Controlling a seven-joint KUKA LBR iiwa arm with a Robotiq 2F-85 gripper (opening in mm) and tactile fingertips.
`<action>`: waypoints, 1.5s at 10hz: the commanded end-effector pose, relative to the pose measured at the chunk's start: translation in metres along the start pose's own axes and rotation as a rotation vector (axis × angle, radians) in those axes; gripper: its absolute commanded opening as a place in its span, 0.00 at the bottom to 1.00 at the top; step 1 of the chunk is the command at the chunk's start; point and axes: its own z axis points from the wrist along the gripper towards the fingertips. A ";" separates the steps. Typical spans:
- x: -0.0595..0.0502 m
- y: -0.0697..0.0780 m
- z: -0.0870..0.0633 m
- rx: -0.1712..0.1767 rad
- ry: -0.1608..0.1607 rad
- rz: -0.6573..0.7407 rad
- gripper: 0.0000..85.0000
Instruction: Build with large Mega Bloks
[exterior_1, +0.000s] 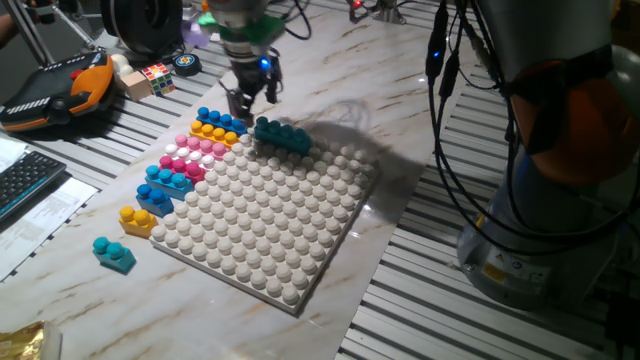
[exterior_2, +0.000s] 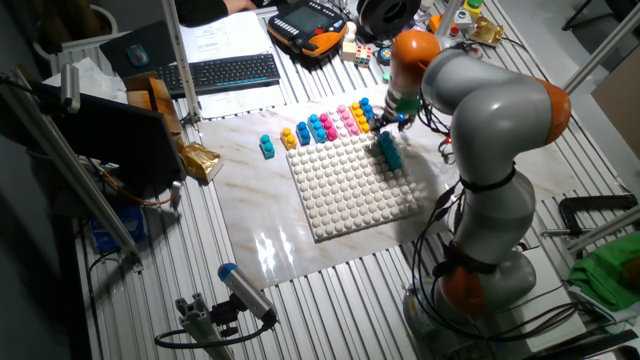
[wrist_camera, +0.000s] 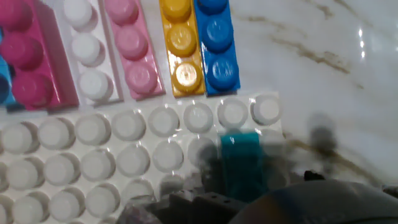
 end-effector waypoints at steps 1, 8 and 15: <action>-0.019 0.003 0.000 0.003 -0.008 0.002 0.93; -0.059 0.004 0.022 -0.018 -0.052 -0.015 0.93; -0.059 0.004 0.021 -0.015 0.043 -0.063 0.85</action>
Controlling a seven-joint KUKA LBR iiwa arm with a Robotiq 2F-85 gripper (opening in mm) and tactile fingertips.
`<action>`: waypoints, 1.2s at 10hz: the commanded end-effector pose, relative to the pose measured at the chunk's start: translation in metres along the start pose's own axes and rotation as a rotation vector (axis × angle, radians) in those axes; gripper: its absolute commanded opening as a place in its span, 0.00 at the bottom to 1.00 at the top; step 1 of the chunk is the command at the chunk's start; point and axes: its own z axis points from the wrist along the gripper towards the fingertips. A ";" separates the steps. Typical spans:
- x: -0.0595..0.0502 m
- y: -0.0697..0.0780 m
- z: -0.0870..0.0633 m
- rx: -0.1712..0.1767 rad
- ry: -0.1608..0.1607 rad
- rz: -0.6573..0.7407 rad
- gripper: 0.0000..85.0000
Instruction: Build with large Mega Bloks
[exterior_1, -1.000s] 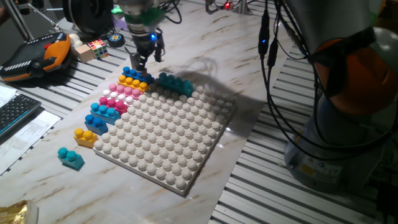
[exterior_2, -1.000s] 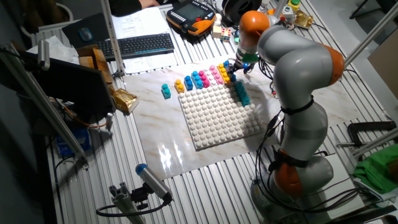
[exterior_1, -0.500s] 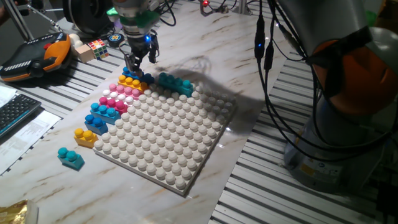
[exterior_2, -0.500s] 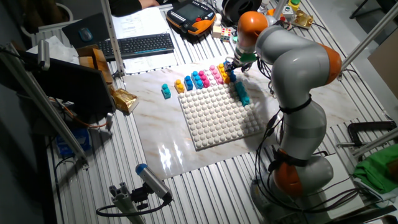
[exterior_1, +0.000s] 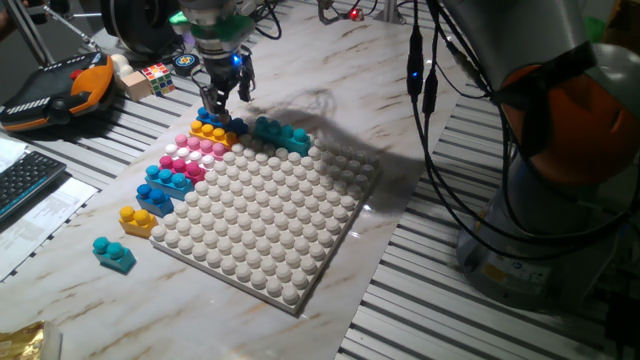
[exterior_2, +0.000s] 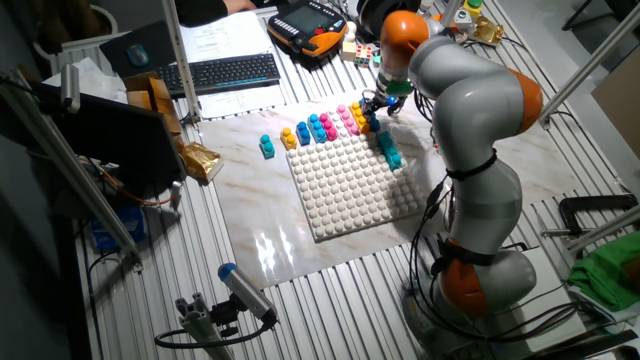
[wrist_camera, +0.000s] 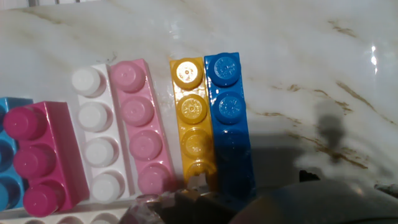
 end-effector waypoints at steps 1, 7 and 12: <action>0.000 0.000 0.000 -0.004 0.012 -0.005 0.84; -0.022 0.001 0.012 0.015 -0.049 -0.032 0.84; -0.034 0.003 0.028 0.012 -0.062 -0.074 0.80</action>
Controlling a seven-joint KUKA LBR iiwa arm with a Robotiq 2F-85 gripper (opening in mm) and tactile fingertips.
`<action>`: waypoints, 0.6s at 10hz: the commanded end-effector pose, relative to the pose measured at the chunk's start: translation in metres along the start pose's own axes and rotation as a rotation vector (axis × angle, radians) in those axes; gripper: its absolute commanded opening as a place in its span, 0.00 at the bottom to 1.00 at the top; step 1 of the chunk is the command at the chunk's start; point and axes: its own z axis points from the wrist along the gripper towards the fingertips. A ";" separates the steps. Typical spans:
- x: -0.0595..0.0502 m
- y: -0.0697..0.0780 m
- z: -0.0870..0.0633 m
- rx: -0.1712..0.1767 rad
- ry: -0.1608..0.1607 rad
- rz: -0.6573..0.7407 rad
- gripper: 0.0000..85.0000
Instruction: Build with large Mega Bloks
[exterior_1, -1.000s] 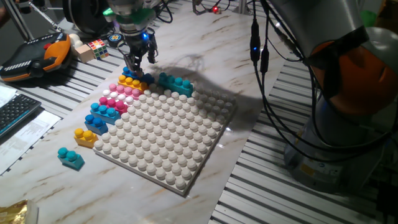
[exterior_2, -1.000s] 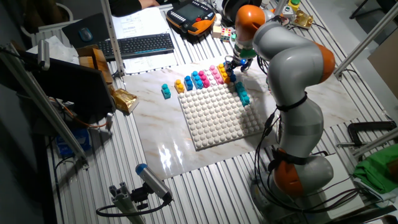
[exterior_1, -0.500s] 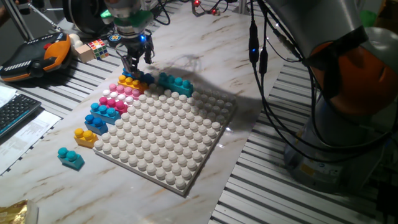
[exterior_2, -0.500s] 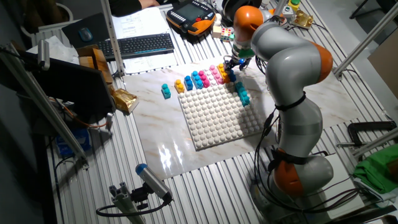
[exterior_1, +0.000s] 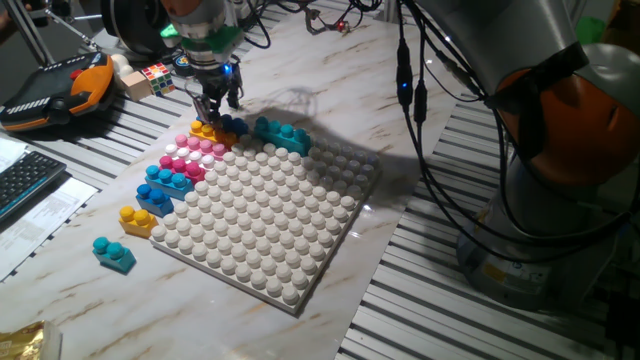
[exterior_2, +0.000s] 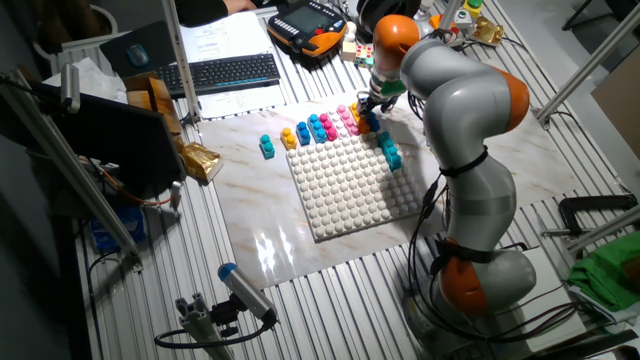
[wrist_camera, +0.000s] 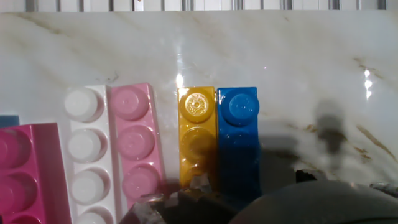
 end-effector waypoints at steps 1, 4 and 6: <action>-0.001 -0.001 -0.001 0.001 0.008 -0.009 0.76; -0.001 -0.002 0.003 -0.016 0.011 -0.013 0.59; 0.000 0.001 0.005 -0.014 0.003 -0.006 0.51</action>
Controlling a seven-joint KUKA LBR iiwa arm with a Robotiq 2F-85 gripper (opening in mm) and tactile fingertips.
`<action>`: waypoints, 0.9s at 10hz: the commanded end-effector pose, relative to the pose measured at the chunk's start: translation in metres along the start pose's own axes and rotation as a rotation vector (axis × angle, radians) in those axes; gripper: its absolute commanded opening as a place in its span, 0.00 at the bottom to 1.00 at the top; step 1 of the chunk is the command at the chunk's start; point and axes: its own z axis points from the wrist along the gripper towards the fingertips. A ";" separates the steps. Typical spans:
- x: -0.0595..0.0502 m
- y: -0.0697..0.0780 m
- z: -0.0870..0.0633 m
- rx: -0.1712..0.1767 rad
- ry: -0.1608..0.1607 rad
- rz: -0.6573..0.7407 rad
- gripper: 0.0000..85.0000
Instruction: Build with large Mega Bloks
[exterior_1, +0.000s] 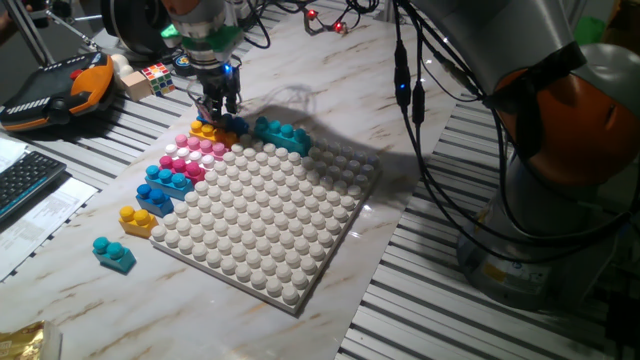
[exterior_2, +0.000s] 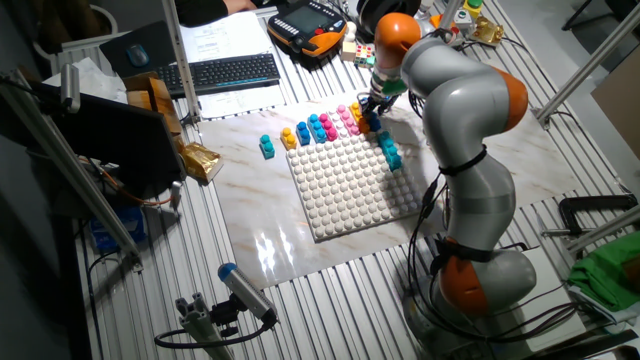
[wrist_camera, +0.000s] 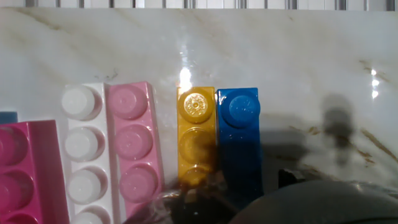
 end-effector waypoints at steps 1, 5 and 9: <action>0.000 0.000 0.000 -0.011 0.005 -0.003 0.42; 0.000 -0.001 -0.007 -0.022 0.017 -0.034 0.16; 0.012 -0.002 -0.047 -0.053 0.053 0.027 0.05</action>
